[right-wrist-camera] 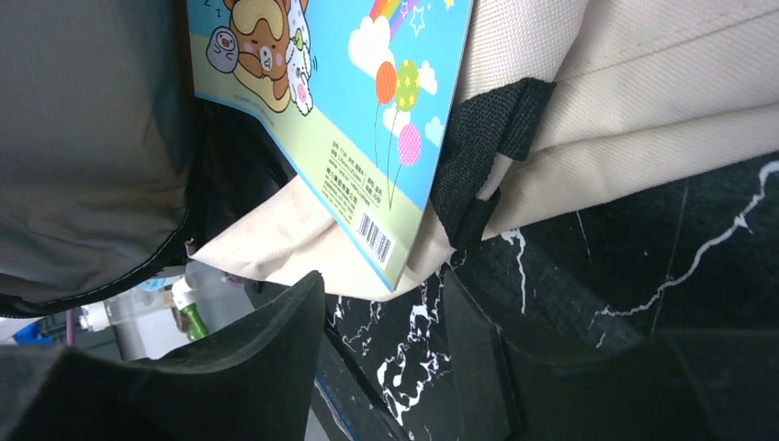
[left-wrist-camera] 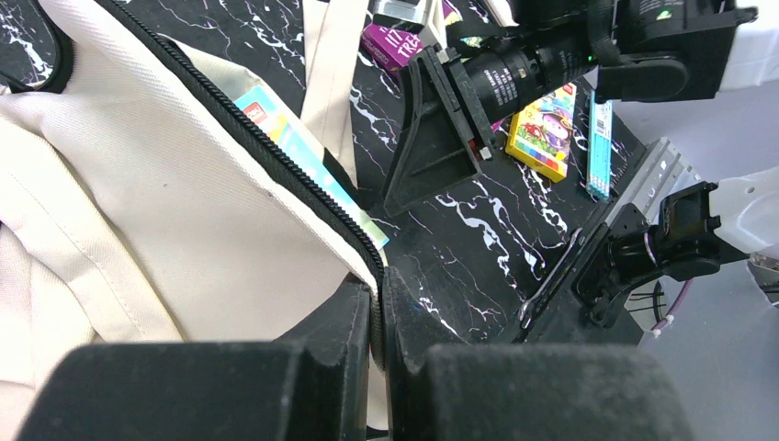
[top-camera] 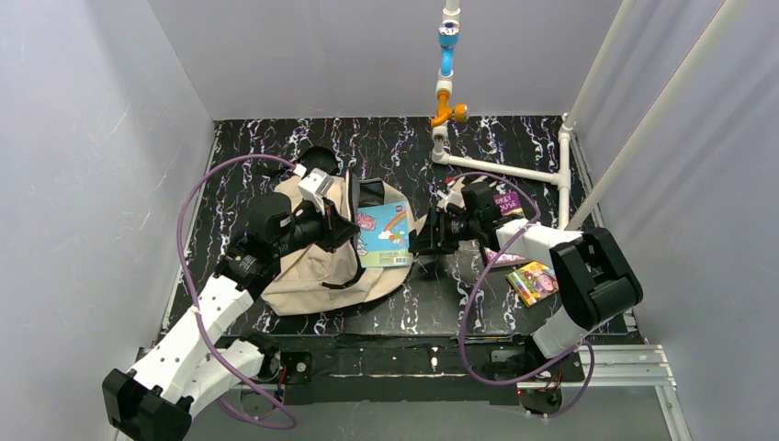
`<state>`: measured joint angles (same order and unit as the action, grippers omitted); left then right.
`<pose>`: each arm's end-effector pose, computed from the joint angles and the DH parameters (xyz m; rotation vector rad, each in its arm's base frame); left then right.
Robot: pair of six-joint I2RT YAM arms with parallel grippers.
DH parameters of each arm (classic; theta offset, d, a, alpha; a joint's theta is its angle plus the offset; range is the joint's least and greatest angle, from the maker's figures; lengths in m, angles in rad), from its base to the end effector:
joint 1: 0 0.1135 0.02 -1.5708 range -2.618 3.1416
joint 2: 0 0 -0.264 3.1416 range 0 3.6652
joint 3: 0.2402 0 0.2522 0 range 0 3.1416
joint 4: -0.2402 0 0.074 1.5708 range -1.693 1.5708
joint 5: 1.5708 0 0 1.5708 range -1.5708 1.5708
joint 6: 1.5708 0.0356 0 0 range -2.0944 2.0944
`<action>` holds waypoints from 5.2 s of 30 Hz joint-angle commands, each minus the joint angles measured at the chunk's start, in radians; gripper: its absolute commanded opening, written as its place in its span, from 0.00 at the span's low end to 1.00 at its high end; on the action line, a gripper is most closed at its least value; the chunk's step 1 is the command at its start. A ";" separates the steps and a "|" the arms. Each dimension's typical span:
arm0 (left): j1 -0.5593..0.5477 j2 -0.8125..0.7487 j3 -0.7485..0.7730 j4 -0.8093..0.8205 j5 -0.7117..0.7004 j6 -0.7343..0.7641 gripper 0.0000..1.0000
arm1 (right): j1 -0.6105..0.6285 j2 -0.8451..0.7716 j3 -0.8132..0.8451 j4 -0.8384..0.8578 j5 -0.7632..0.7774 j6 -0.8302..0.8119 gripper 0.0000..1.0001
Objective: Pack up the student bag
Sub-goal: Place the book in the student bag, then adjust the book at the center of the board.
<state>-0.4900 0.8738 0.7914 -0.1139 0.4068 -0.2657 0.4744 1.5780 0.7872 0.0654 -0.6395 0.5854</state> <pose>0.1736 -0.1086 0.3348 0.5085 1.7694 -0.8976 0.2692 0.1621 0.1775 -0.2267 2.4480 1.2476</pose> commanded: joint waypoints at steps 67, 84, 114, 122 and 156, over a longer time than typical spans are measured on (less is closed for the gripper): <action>-0.003 -0.044 -0.029 0.140 -0.025 0.053 0.00 | 0.360 0.509 0.284 0.774 0.131 0.401 0.01; -0.007 -0.013 -0.022 0.062 0.002 0.201 0.00 | 0.134 -0.052 0.188 -0.349 0.429 -0.113 0.80; -0.002 0.034 -0.055 0.016 0.044 0.183 0.00 | -0.402 -0.098 -0.011 -0.348 0.590 -0.138 0.59; -0.006 0.049 -0.057 0.020 0.062 0.180 0.00 | -0.027 -0.361 -0.223 -0.228 0.427 0.130 0.37; -0.033 0.066 -0.064 0.022 0.070 0.208 0.00 | -0.338 -0.197 -0.115 -0.384 0.232 -0.146 0.25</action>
<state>-0.5144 0.9573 0.7280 -0.0910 0.4381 -0.0700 0.1226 1.4837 0.7647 -0.1864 -0.2035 0.4007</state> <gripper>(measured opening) 0.033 0.283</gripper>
